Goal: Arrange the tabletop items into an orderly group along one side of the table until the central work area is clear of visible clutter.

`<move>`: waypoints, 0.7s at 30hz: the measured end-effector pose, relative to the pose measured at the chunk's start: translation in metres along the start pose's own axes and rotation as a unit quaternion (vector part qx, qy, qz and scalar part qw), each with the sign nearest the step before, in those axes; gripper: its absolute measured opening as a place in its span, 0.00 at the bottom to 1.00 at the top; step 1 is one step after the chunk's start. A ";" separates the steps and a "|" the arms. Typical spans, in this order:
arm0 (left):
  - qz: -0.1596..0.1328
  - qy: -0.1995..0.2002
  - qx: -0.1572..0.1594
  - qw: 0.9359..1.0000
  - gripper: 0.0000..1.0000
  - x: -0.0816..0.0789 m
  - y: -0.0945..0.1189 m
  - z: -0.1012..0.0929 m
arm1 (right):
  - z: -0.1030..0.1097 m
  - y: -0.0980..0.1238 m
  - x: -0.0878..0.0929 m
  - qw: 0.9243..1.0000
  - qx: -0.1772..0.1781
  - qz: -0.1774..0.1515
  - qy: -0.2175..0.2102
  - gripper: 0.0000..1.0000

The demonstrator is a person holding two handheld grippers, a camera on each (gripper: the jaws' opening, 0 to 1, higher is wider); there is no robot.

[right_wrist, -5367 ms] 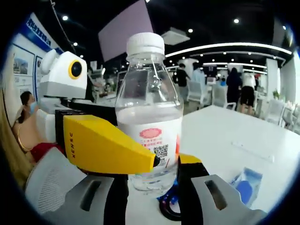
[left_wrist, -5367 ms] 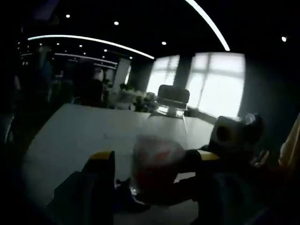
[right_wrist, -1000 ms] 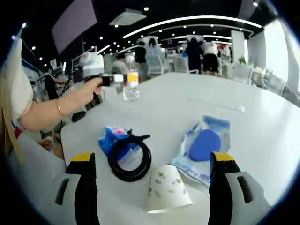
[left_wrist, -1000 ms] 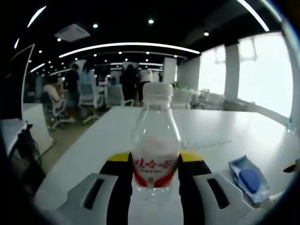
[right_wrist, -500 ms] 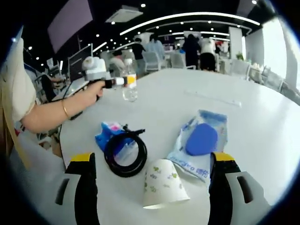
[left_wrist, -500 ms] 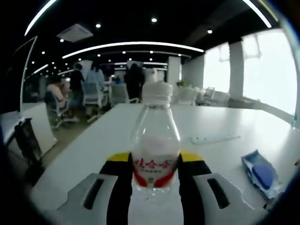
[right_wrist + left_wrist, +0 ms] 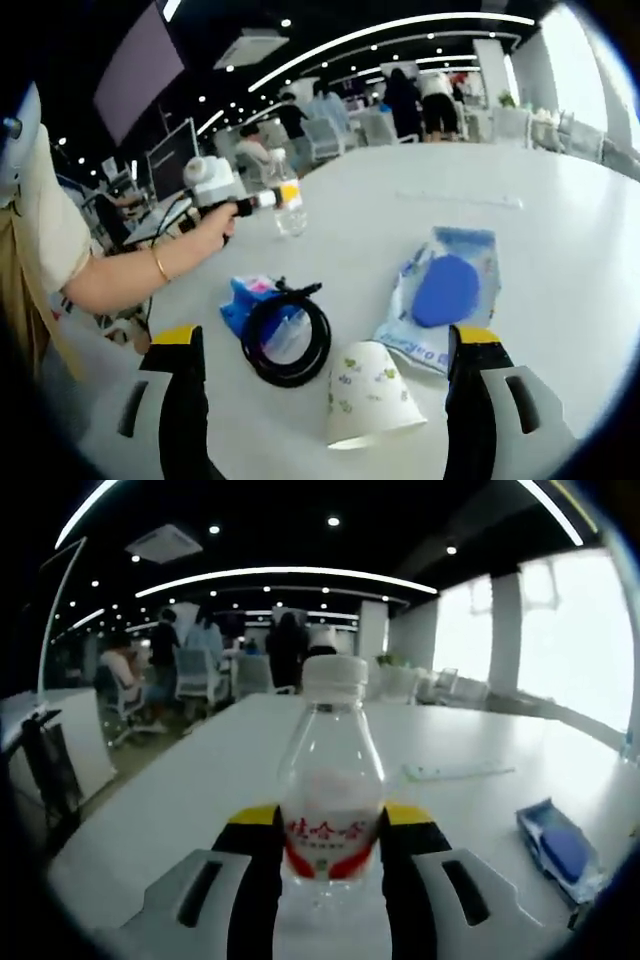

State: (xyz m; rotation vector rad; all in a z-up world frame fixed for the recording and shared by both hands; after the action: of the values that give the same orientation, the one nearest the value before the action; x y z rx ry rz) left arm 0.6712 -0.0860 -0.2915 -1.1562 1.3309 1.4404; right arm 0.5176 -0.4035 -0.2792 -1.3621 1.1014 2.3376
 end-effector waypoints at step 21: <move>0.014 -0.029 0.006 0.999 0.36 0.009 0.015 -0.013 | 0.009 0.008 -0.011 0.998 -0.029 -0.035 -0.040 0.99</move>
State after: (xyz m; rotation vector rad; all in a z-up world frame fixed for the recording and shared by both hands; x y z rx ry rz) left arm 0.6558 -0.0998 -0.2969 -1.0838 1.3195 1.4736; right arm 0.5134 -0.4008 -0.2634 -1.2931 0.9560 2.3678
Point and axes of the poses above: the point that each gripper's makers call its tool centre point, and the gripper's own axes: y roughly backward along the fingers, z roughly to its left, x roughly out of its underside, the point moved 5 cm from there along y, roughly backward along the fingers, and after that the axes turned 4 degrees about -y, right-handed, at the moved point
